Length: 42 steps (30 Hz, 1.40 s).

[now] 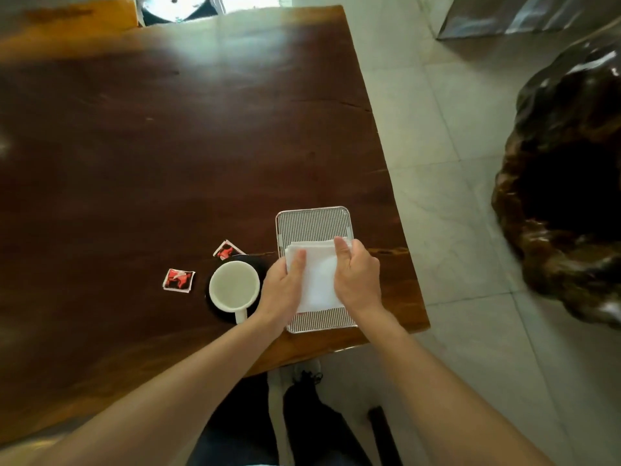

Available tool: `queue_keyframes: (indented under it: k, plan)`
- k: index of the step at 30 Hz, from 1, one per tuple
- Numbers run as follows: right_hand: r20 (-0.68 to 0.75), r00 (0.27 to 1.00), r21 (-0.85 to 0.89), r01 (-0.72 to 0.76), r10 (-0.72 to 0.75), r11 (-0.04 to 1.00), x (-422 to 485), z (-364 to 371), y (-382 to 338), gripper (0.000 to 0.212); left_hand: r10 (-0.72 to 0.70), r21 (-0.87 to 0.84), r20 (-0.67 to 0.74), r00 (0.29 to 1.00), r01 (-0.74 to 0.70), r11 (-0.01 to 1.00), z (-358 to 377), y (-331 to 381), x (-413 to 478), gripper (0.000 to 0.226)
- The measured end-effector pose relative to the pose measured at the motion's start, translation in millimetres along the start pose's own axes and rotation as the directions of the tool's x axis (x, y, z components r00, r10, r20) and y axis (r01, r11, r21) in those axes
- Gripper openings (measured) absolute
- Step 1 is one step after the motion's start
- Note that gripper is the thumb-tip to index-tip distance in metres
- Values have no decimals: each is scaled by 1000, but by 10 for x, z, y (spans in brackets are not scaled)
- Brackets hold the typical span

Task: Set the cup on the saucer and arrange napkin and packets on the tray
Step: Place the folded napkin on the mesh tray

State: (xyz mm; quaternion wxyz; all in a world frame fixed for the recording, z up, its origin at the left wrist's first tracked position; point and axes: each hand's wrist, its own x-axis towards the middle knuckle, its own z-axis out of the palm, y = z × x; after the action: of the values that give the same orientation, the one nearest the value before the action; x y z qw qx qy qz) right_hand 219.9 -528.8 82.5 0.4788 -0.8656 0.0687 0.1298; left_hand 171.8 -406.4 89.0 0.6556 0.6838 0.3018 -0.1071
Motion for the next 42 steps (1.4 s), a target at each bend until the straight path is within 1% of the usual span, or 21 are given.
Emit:
queue_keyframes:
  k: [3,5,7,10,12,14,17,22,26,30,34,35,37,39,42]
  plan:
    - [15,1000,-51,-3,3,999,241,111,88,39,50,135,-57,997,-42,990,52,-83,262,35]
    - [50,997,-78,-56,60,995,420,177,134,43,30,185,-95,995,-12,983,89,-122,454,30]
    - [64,988,-98,-132,138,986,614,216,179,44,-26,181,-101,995,44,982,121,-159,666,32]
    - [121,962,-111,-233,246,966,881,231,254,31,-126,113,-77,989,134,984,155,-248,1019,38]
    - [185,947,-125,-242,262,962,1000,242,278,24,-197,92,-73,978,203,975,160,-291,1258,34]
    - [208,943,-146,-231,258,962,1082,248,276,22,-259,105,-64,964,264,959,155,-261,1428,27]
    - [201,940,-168,-243,274,955,1193,269,295,32,-291,172,-59,955,297,939,137,-179,1559,28]
    - [208,936,-206,-243,285,948,1300,314,347,42,-210,354,-30,977,207,912,106,-98,1655,35]
    - [171,950,-251,-215,261,944,1350,382,400,45,-127,490,-6,992,114,864,104,-148,1732,27]
    - [148,957,-271,-204,250,941,1377,409,428,49,-139,553,17,990,106,826,95,-112,1700,25]
    - [119,972,-295,-161,204,942,1341,396,367,48,-162,583,49,986,103,806,-60,-9,1674,12]
    - [100,977,-313,-151,190,938,1307,408,312,47,-155,582,55,986,94,807,-151,29,1662,14]
    - [71,985,-351,-123,158,928,1234,476,172,49,-116,578,64,991,58,814,-397,102,1630,31]
    - [122,986,-371,-61,113,927,1168,616,-3,50,-73,568,52,996,31,823,-718,155,1603,39]
    - [302,952,-385,78,45,920,1074,946,-325,44,-55,551,36,998,26,834,-1262,142,1577,34]
